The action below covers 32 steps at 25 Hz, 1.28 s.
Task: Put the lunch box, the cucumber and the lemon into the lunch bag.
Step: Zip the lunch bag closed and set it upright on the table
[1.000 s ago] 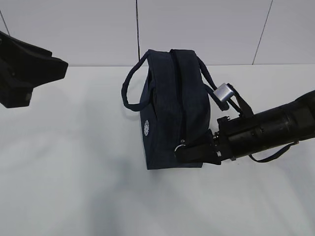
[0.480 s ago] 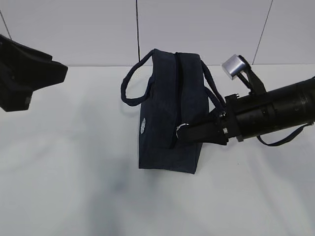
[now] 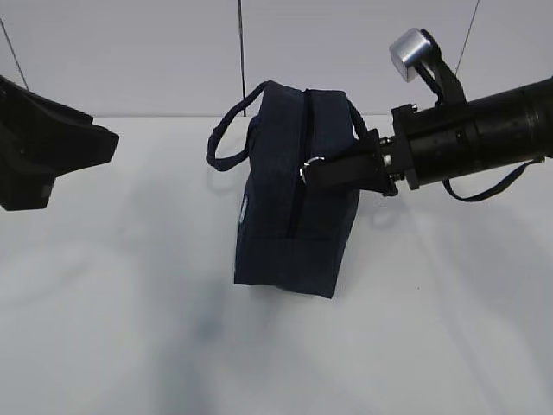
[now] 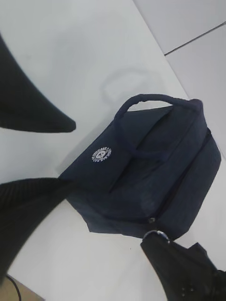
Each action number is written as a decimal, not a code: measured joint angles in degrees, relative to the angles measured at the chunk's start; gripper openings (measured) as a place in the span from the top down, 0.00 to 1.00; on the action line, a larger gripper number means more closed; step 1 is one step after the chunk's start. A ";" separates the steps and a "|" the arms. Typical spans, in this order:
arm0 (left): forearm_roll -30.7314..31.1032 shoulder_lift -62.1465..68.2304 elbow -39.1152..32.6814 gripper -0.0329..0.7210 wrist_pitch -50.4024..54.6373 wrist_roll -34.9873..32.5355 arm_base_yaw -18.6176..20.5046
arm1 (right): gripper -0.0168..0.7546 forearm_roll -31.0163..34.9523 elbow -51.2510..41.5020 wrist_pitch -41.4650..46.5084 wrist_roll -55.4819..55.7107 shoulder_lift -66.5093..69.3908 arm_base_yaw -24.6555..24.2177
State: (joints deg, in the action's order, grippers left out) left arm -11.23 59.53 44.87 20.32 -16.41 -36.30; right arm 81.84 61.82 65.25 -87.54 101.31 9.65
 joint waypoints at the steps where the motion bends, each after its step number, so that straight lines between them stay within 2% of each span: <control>1: -0.43 0.00 0.00 0.64 0.13 0.00 0.00 | 0.97 -0.13 0.88 0.00 0.23 0.00 0.00; 7: -2.63 0.00 0.00 0.64 0.75 0.00 0.00 | 0.97 -0.57 4.04 0.00 2.20 0.00 0.00; 12: -7.09 2.81 0.00 0.64 0.75 0.00 0.00 | 0.97 -1.76 4.14 0.45 3.55 0.00 0.00; 17: -13.38 9.01 0.00 0.57 0.17 -0.73 -0.14 | 0.97 -2.90 4.14 0.66 3.91 0.00 0.00; 20: -14.78 12.89 0.00 0.52 -4.36 -1.68 -2.63 | 0.97 -3.20 4.14 0.74 3.91 0.00 0.00; 23: -15.11 16.51 0.00 0.51 -13.24 -3.02 -8.05 | 0.97 -3.68 4.14 0.88 3.91 0.00 0.00; 27: -12.53 22.45 0.00 0.51 -24.87 -3.65 -15.30 | 0.97 -3.92 4.14 0.90 3.95 0.00 0.00; 32: -12.36 29.39 0.00 0.51 -30.95 -3.70 -16.92 | 0.97 -3.96 4.14 1.00 4.16 0.00 0.00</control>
State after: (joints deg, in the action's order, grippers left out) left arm -23.59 88.91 44.87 -10.62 -20.11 -53.21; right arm 77.87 65.96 66.25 -83.37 101.31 9.65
